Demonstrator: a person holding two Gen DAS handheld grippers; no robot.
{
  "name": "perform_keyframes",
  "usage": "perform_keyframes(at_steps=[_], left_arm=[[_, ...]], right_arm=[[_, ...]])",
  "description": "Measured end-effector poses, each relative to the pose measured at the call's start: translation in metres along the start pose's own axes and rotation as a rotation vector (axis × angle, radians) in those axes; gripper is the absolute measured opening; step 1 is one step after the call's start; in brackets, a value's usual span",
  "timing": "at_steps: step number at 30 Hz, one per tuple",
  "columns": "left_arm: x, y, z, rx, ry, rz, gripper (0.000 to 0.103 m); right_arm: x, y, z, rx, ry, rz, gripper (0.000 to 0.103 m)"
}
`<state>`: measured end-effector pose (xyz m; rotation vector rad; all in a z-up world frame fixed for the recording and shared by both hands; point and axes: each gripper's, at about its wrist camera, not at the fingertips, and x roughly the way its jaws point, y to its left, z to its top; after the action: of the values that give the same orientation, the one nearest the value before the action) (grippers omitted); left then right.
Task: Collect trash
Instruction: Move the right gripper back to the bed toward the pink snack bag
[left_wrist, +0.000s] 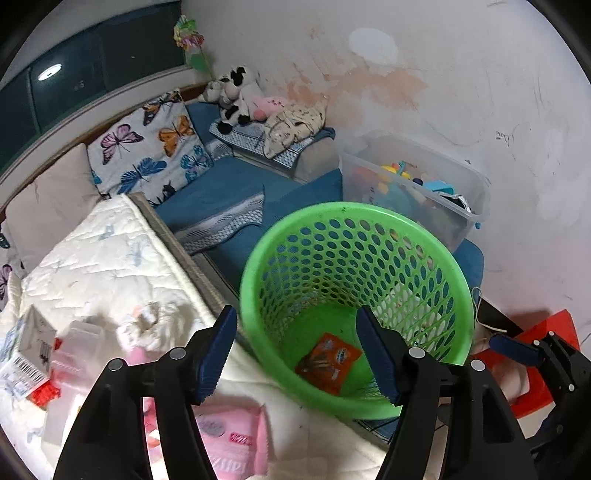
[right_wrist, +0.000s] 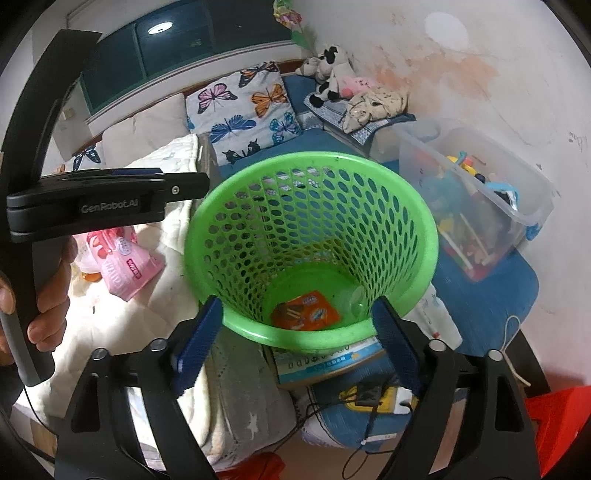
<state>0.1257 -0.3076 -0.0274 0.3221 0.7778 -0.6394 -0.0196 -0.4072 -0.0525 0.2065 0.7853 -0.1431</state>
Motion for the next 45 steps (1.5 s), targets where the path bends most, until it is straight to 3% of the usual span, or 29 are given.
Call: perform_keyframes(at_steps=[23, 45], left_arm=[[-0.086, 0.086, -0.057, -0.154, -0.086, 0.186, 0.073], [-0.105, 0.165, -0.131, -0.331, -0.025, 0.285, 0.076]], right_arm=[[-0.005, 0.083, 0.011, -0.171, -0.034, 0.071, 0.089], [0.022, 0.124, 0.018, -0.234, 0.029, 0.158, 0.090]])
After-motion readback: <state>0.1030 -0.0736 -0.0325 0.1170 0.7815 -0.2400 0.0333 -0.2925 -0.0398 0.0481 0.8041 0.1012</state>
